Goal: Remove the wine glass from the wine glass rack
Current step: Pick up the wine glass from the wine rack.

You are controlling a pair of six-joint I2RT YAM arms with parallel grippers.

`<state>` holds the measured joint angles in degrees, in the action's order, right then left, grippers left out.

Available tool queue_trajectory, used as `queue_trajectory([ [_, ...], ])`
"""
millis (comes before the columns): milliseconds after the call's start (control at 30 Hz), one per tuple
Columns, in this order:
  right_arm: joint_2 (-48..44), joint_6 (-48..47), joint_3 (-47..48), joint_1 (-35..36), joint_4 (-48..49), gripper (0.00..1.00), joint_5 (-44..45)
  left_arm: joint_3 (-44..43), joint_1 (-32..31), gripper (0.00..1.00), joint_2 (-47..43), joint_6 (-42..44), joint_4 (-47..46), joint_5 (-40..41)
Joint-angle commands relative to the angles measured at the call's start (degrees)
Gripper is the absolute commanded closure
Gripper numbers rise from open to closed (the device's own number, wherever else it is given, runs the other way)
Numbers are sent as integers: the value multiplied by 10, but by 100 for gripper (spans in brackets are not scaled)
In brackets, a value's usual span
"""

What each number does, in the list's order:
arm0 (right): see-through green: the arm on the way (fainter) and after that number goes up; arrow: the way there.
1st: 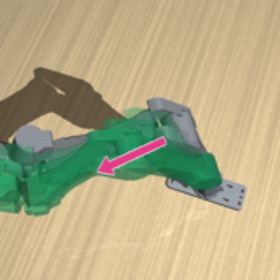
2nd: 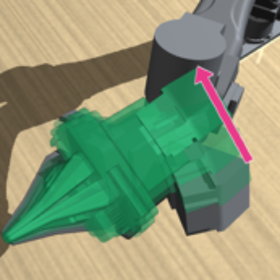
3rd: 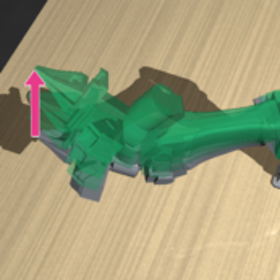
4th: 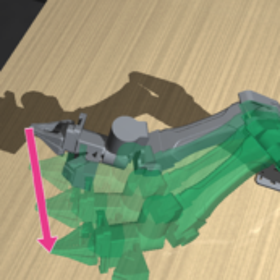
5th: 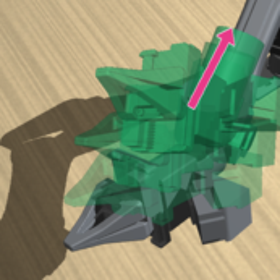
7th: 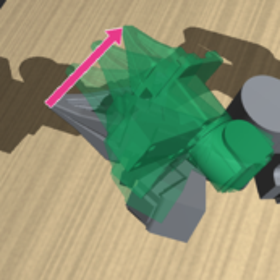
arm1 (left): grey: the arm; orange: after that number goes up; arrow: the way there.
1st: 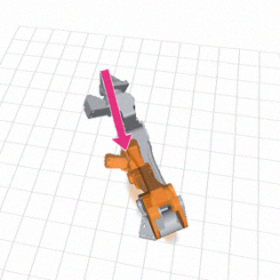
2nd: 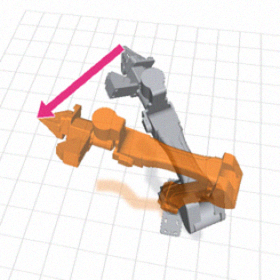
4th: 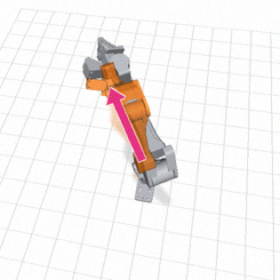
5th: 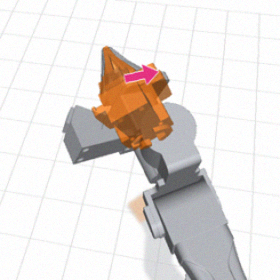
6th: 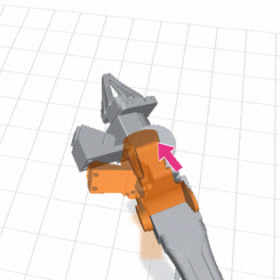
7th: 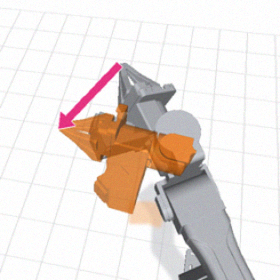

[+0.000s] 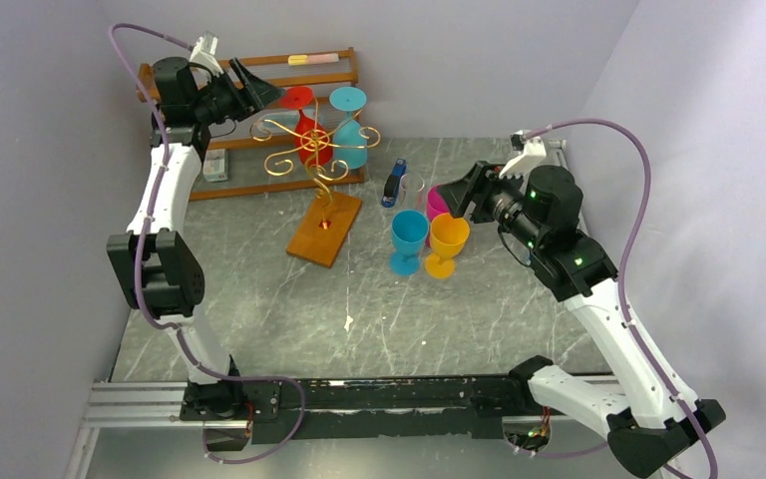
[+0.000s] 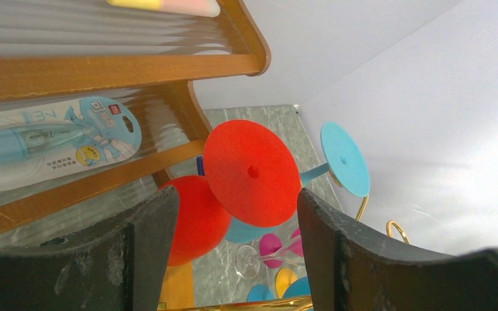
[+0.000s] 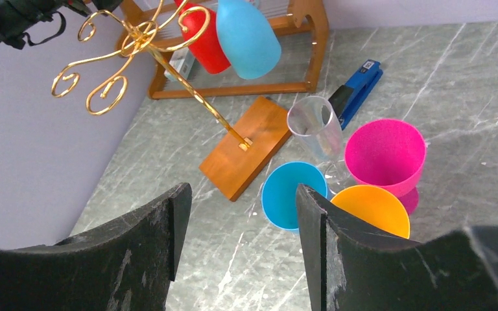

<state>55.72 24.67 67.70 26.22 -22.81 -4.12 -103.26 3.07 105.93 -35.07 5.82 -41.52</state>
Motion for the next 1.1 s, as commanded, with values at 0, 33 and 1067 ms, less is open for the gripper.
queue_trajectory([
  [0, -4, 6, -5, -3, 6, 36, 1, -6, -7, 30, 27, -13, -18, -26],
  [33, -5, 6, -3, -4, 2, 36, 2, -10, -8, 31, 32, -13, -13, -25],
  [1067, -14, 10, -24, -4, -6, 36, 19, 66, -9, 95, 52, -205, -216, -69],
])
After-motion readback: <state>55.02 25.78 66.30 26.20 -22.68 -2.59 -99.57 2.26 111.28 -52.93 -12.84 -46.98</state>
